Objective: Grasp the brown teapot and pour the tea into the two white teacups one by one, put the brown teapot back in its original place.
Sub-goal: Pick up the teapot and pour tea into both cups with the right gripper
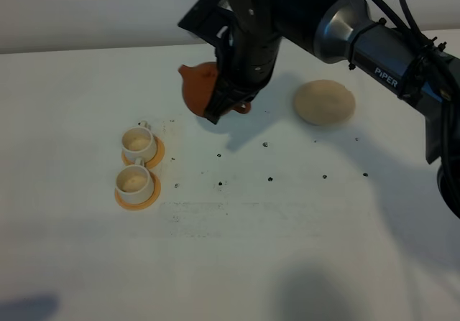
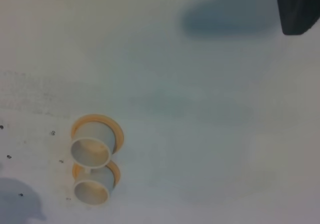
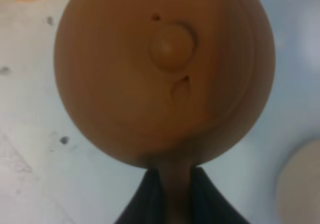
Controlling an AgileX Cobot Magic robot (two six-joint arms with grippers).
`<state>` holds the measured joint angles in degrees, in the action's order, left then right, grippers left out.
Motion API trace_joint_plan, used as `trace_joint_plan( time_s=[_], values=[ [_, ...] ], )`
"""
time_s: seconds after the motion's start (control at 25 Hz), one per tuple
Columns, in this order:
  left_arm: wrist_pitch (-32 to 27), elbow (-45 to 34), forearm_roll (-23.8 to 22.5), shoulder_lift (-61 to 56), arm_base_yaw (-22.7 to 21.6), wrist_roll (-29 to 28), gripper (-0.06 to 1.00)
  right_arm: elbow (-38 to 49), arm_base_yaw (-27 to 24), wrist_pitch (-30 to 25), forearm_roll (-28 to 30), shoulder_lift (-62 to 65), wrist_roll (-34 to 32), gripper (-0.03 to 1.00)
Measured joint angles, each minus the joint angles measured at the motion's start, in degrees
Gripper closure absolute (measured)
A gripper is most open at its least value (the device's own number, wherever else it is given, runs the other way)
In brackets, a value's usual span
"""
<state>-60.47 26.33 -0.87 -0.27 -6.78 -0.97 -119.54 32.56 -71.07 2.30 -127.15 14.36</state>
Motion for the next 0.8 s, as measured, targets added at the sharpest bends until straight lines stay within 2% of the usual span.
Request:
trace_joint_plan(
  time_s=[0.36,0.8],
  values=[
    [0.0,0.0,0.0,0.0,0.0,0.0,0.67,0.0,3.1,-0.1,1.2,0.1,-1.9,0.88],
    [0.0,0.0,0.0,0.0,0.0,0.0,0.67,0.0,3.5,-0.1,1.2,0.1,-2.3,0.88]
  ],
)
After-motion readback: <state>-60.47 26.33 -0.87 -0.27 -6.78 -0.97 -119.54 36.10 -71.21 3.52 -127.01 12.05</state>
